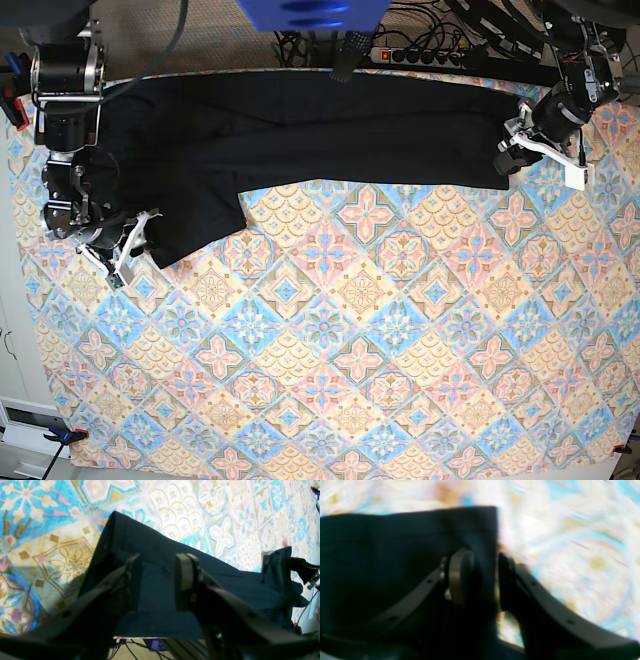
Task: Fold the T-shirt properly
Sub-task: 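Grasp the hanging sleeve with the right gripper and fold it onto the shirt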
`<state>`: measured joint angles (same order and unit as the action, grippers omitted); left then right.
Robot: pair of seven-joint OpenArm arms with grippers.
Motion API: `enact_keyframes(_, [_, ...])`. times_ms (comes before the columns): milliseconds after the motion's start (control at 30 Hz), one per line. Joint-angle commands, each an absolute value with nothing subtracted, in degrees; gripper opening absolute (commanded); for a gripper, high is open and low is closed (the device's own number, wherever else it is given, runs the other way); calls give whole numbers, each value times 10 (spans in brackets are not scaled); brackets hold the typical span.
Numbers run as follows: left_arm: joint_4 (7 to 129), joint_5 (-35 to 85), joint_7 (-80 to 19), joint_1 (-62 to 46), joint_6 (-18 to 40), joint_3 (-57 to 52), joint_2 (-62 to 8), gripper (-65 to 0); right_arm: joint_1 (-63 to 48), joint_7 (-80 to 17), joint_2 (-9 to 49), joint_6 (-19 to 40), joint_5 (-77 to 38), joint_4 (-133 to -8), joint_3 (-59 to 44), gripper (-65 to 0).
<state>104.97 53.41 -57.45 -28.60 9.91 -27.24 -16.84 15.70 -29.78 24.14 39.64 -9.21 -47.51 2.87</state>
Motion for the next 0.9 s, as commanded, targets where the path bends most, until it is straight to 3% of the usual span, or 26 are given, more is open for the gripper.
enact_keyframes(0, [1060, 541, -567, -286, 102, -276, -175, -434, 172, -287, 251, 400, -99, -482, 26, -447])
enact_keyframes(233, [1060, 541, -567, -286, 102, -276, -175, -434, 183, -287, 248, 400, -98, -477, 33, -444])
enact_keyframes(500, [1060, 541, -567, -286, 103, -276, -175, -434, 184, -289, 248, 400, -98, -476, 33, -391])
enact_keyframes(667, [1060, 541, -567, -285, 103, -276, -175, -434, 183, -288, 248, 400, -98, -476, 93, -396])
enact_keyframes(867, [1060, 541, -567, -286, 103, -276, -175, -434, 182, -288, 248, 400, -98, -476, 158, -517])
